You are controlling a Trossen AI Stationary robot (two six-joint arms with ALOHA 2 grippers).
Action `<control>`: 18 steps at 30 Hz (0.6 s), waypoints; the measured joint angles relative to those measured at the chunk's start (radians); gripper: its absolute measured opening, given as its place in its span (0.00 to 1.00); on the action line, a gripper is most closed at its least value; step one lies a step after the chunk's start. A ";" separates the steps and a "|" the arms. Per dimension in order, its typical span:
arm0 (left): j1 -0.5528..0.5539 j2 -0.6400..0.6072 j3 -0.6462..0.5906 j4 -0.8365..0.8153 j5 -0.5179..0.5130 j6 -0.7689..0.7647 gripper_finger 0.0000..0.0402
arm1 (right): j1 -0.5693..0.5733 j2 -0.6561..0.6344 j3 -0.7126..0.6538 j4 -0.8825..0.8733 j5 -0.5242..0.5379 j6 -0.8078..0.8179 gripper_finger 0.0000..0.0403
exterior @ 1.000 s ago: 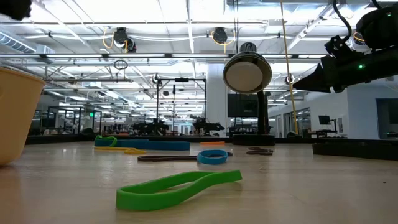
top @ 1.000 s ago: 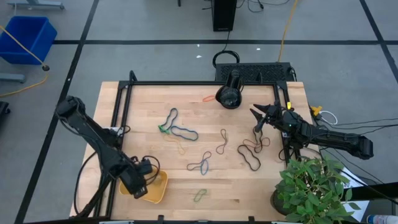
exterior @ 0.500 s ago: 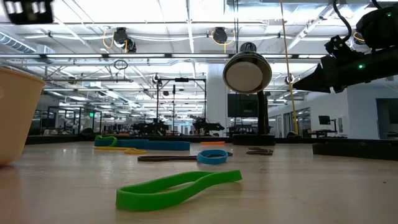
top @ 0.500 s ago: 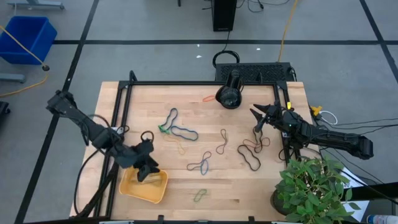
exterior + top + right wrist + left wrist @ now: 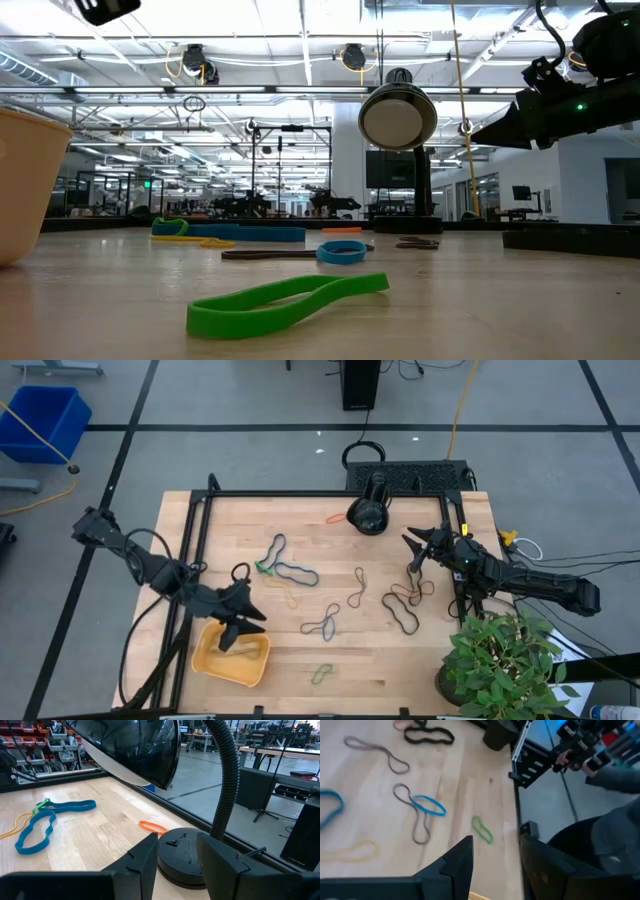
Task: Pick and place rubber bands into bin
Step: Put the yellow rubberband into the yellow bin
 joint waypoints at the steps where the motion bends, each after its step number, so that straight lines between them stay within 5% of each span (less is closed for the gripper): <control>1: 0.007 0.000 0.000 0.000 -0.016 0.026 0.42 | 0.000 0.000 0.000 0.000 0.000 0.000 0.32; 7: 0.097 0.002 0.000 -0.022 -0.123 0.166 0.42 | 0.000 0.000 0.000 0.000 0.000 -0.004 0.32; 18: 0.399 0.072 0.000 -0.274 -0.121 0.332 0.42 | 0.000 0.000 0.000 0.000 0.000 -0.001 0.32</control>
